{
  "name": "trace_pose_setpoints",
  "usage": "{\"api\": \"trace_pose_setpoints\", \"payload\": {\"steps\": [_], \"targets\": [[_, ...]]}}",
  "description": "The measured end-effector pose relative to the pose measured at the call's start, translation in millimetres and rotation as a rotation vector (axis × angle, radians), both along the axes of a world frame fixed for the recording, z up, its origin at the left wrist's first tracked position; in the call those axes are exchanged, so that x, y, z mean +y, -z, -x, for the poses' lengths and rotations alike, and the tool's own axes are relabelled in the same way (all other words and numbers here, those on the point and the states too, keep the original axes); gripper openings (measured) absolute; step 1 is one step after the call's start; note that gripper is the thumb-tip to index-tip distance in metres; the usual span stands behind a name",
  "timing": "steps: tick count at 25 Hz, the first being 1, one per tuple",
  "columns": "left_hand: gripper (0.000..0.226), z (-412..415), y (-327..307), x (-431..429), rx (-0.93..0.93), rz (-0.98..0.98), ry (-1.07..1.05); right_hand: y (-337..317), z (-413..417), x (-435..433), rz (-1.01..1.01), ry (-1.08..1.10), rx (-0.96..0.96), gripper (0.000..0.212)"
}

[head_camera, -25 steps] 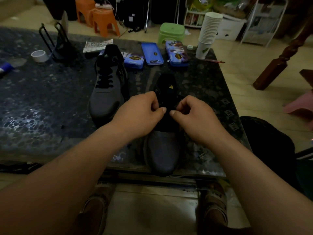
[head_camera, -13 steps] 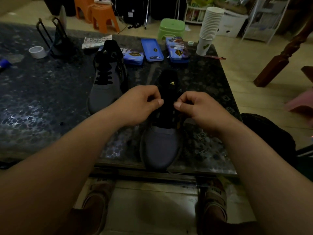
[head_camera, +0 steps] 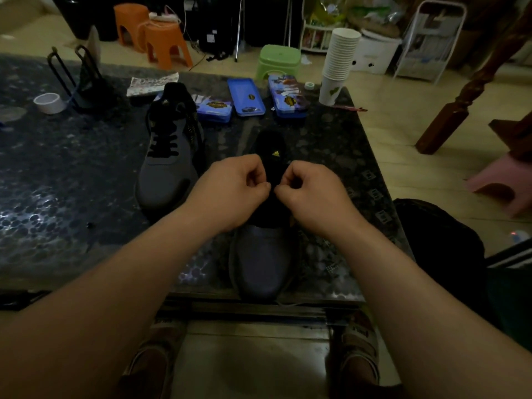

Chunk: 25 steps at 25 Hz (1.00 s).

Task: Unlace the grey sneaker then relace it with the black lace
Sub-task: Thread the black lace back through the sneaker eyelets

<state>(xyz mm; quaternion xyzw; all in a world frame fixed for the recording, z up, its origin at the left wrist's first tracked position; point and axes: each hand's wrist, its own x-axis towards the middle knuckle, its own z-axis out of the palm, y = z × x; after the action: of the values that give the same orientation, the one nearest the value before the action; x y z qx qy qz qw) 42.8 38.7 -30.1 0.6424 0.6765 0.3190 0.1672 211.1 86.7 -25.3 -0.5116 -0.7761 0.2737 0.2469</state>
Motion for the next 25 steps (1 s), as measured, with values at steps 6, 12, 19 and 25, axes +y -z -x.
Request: {"api": "trace_pose_setpoints", "payload": {"steps": [6, 12, 19, 25], "targets": [[0.017, 6.4, -7.3, -2.3, 0.078, 0.063, 0.093, -3.8, -8.3, 1.8, 0.140, 0.013, 0.128, 0.016], [0.012, -0.3, -3.2, -5.6, 0.065, 0.024, 0.010, -9.7, -0.3, -11.3, -0.126, 0.042, -0.205, 0.012], [0.014, 1.6, -2.6, -6.9, 0.020, 0.017, 0.045, -6.5, -2.5, 2.3, 0.127, 0.056, 0.086, 0.017], [0.016, 8.6, -7.0, -1.9, -0.033, 0.069, 0.120, -9.1, -16.6, 20.1, 0.392, -0.113, 0.206, 0.014]]}}
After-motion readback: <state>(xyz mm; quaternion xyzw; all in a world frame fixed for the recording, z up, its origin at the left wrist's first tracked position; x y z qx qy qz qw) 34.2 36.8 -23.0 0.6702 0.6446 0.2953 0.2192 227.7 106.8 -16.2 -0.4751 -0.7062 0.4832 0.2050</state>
